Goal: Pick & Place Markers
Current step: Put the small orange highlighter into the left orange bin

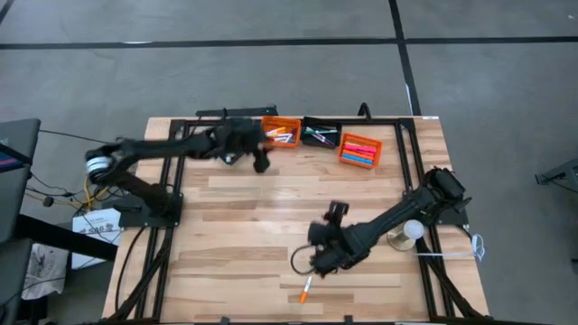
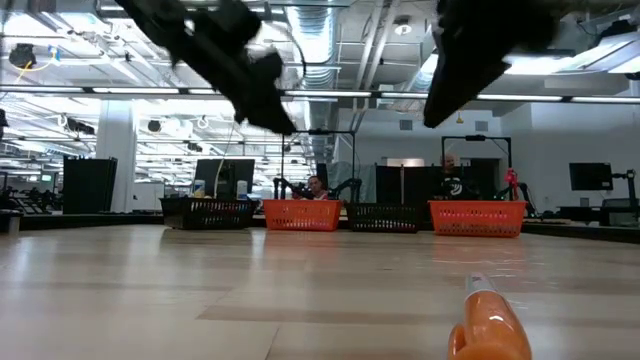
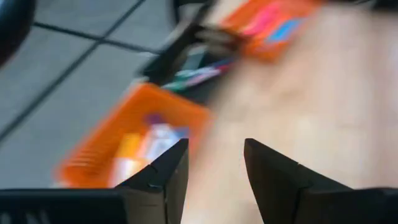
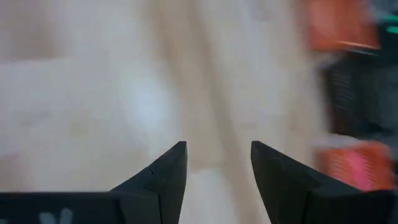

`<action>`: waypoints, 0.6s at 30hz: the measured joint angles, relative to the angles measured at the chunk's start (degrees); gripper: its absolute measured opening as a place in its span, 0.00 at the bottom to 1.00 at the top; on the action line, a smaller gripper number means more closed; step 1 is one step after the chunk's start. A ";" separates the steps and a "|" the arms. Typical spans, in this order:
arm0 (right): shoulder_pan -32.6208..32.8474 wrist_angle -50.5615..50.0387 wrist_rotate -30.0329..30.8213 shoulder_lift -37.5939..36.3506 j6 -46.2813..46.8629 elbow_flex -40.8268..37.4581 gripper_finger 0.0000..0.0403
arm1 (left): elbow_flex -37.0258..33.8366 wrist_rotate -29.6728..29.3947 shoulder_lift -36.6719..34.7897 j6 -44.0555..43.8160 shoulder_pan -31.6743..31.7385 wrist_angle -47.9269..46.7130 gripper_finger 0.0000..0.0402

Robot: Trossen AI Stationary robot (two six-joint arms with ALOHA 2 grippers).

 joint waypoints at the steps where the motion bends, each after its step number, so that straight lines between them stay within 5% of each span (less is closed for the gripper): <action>1: 0.76 1.87 -2.63 0.00 -2.64 0.00 0.42 | -1.34 0.00 -2.54 -2.48 -2.70 -0.34 0.38; 5: 4.37 10.16 -9.39 0.00 -12.99 0.01 0.42 | -7.25 -3.68 -11.21 -11.56 -15.60 -0.54 0.36; 9: 8.19 15.37 -10.70 0.00 -24.86 0.00 0.42 | -12.47 -16.40 -15.88 -22.42 -30.76 1.83 0.35; 14: 10.61 20.24 -19.75 0.00 -36.57 0.00 0.41 | -16.45 -32.89 -15.02 -33.56 -48.41 9.04 0.37; 18: 10.94 29.85 -26.37 -0.09 -41.51 -3.19 0.39 | -16.81 -42.30 -10.76 -40.35 -56.64 13.84 0.41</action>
